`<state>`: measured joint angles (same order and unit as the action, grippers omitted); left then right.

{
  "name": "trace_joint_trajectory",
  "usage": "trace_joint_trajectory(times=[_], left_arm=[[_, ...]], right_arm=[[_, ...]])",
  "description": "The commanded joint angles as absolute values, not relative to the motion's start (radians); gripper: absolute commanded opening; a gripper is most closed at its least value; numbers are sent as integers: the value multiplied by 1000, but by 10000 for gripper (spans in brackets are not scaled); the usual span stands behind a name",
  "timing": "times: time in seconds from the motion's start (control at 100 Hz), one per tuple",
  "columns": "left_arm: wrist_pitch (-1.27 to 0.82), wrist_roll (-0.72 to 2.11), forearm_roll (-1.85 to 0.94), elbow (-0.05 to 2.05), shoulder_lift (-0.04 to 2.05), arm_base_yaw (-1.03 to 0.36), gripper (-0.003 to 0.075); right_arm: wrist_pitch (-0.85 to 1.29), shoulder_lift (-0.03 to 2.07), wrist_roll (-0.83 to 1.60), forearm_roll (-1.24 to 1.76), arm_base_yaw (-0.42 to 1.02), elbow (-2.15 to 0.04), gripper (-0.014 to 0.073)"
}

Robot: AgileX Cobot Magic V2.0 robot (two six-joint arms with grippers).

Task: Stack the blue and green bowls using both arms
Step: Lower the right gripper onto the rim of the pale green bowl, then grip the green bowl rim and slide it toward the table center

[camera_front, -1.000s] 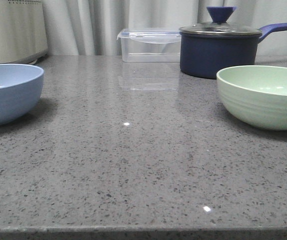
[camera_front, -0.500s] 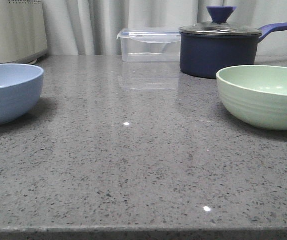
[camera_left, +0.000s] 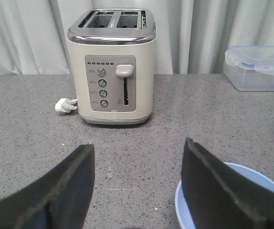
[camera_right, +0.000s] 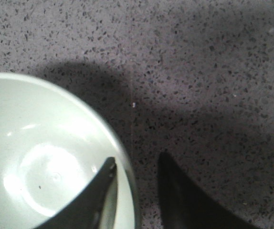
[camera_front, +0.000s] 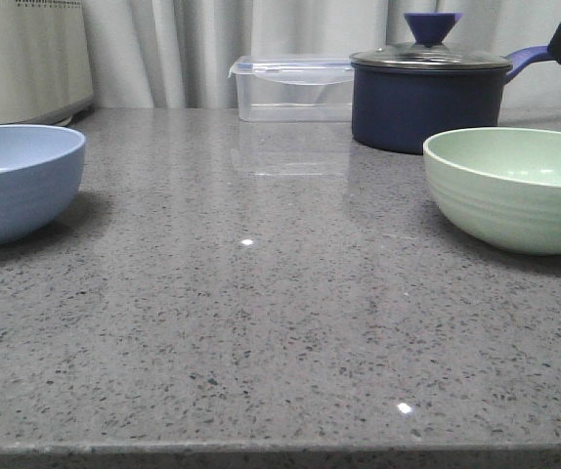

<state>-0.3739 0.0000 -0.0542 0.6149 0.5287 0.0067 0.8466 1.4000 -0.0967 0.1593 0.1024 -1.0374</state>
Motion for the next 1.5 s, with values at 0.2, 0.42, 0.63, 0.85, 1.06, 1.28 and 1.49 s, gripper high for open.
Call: trace_joint_trajectory(times=[0.2,0.42,0.63,0.85,1.06,1.28,1.49], left_arm=[[-289,0,-58,653,536,10,407],[-289,0,-58,653,536,10,407],[-291,0,-58,653,536,10,407],[-291,0,-58,653,536,10,407],[-291,0,-58,653,536,10,407],[-291,0,-58,653,536,10,407],[-291,0,-58,653,536,10,407]], right_arm=[[810,1375,-86,167,102,-1071,-81],[847,1374,-82,167,107,-1112,-80],[860,1375,-76,167,219,-1192,-80],[847,1451,-76,181,372,-1269,-80],[832,1555,-76,205,472,-1348,-80],[795,1626,-76,205,540,-1406,-80],[781,1670,-76,205,559,-1432,-80]])
